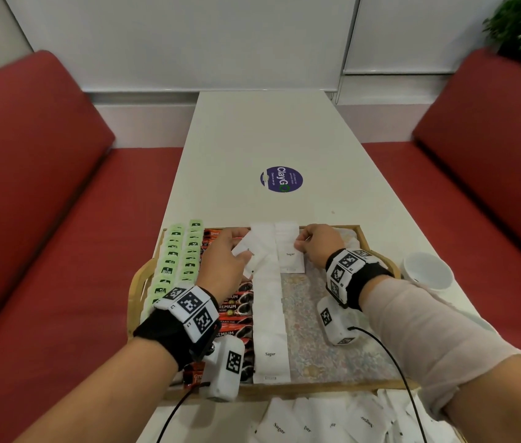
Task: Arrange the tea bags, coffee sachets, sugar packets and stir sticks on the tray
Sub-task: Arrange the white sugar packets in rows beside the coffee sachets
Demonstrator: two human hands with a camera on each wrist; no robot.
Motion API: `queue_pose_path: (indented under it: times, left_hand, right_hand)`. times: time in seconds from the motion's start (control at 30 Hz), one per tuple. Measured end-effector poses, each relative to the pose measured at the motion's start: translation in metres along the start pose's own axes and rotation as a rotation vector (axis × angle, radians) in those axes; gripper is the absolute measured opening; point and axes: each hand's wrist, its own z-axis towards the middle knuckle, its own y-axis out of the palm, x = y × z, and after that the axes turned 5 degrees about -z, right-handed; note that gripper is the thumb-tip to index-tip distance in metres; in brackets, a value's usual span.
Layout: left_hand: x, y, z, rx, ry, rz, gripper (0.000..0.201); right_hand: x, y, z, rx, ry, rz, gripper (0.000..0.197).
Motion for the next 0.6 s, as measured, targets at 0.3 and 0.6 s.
queue_pose_path:
  times: [0.3, 0.6]
  left_hand:
    - [0.001, 0.002, 0.002, 0.042, -0.045, -0.028, 0.019]
    - [0.009, 0.003, -0.001, 0.085, -0.037, -0.041, 0.009]
  right_hand:
    - [0.001, 0.004, 0.005, 0.007, -0.025, -0.027, 0.009]
    - [-0.020, -0.009, -0.017, 0.178, -0.165, 0.143, 0.012]
